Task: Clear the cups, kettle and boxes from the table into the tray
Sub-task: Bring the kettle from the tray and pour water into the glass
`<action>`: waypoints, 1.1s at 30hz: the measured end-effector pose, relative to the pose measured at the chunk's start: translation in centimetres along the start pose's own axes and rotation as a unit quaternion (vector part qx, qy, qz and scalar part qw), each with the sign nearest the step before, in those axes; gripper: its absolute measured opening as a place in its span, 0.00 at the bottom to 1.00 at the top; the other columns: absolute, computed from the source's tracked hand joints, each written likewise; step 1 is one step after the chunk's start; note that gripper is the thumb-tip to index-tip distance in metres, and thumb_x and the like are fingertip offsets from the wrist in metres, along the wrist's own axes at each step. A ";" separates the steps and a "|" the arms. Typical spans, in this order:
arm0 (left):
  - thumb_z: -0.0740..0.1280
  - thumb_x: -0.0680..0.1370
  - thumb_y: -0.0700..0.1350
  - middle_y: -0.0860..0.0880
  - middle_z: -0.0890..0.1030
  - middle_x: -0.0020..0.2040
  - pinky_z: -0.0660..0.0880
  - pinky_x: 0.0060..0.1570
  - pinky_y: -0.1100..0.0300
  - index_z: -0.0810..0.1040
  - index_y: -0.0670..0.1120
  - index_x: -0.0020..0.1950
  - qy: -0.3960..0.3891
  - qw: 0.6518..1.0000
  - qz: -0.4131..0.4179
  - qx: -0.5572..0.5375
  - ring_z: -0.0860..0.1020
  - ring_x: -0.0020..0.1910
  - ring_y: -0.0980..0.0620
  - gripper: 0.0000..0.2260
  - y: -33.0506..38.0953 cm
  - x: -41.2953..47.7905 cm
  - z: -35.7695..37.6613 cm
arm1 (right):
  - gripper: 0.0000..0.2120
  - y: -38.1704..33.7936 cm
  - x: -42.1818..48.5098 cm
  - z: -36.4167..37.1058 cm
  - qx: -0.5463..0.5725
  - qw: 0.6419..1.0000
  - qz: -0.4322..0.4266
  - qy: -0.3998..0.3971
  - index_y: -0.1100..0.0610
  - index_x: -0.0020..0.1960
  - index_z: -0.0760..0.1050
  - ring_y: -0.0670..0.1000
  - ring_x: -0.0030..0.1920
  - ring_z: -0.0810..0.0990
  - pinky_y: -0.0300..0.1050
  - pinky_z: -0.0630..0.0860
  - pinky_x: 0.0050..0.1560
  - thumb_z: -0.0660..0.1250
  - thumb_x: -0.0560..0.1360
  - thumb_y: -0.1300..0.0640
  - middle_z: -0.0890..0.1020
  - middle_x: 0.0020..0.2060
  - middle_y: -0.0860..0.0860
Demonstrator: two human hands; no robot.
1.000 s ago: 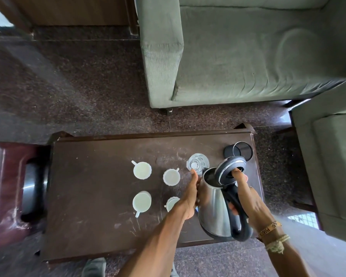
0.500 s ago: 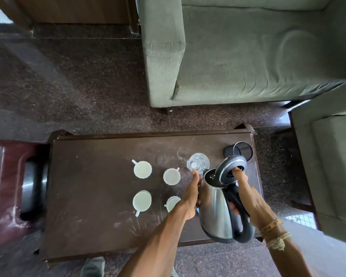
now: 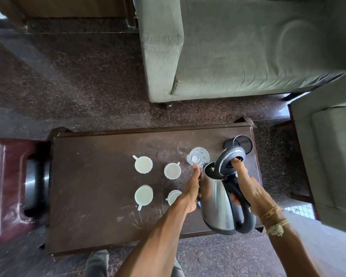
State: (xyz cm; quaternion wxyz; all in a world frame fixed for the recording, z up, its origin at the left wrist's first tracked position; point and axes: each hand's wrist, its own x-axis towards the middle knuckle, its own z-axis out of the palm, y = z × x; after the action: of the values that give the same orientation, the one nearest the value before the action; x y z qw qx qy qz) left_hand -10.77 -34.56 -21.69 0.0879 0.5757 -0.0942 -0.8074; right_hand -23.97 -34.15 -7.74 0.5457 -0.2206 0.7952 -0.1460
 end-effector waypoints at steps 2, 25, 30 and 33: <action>0.52 0.69 0.79 0.50 0.72 0.36 0.62 0.35 0.57 0.80 0.52 0.40 -0.001 1.000 -0.007 -0.001 0.66 0.34 0.53 0.34 0.0 0.1 0.0 | 0.38 0.0 0.0 -0.1 0.000 1.000 0.003 0.003 0.58 0.40 0.75 0.52 0.30 0.75 0.49 0.73 0.39 0.51 0.69 0.22 0.78 0.27 0.53; 0.57 0.77 0.70 0.48 0.84 0.52 0.74 0.54 0.51 0.82 0.50 0.53 -0.011 0.999 -0.033 0.002 0.79 0.53 0.48 0.27 -0.4 0.2 0.2 | 0.35 0.0 0.1 -0.5 0.032 0.999 0.023 0.006 0.58 0.41 0.74 0.49 0.24 0.73 0.41 0.72 0.26 0.54 0.70 0.25 0.76 0.23 0.52; 0.58 0.76 0.70 0.50 0.83 0.45 0.71 0.46 0.55 0.83 0.48 0.53 -0.006 1.000 -0.029 0.001 0.77 0.44 0.50 0.27 -0.2 -0.3 0.4 | 0.34 -0.2 -0.1 -0.5 0.033 0.999 0.019 -0.003 0.59 0.44 0.73 0.49 0.23 0.72 0.40 0.70 0.24 0.54 0.72 0.27 0.74 0.23 0.51; 0.58 0.77 0.69 0.49 0.82 0.45 0.71 0.47 0.54 0.83 0.49 0.51 -0.007 1.000 -0.026 0.005 0.77 0.45 0.50 0.26 -0.3 -0.4 0.4 | 0.33 -0.4 -0.5 -0.5 0.034 0.999 0.013 -0.001 0.59 0.42 0.71 0.50 0.24 0.71 0.40 0.70 0.24 0.54 0.73 0.27 0.73 0.24 0.53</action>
State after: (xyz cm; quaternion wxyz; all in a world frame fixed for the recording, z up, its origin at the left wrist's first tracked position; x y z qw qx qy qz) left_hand -11.03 -34.15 -21.25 0.0636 0.5729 -0.0838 -0.8129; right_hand -24.24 -34.24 -6.97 0.5553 -0.1920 0.7920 -0.1657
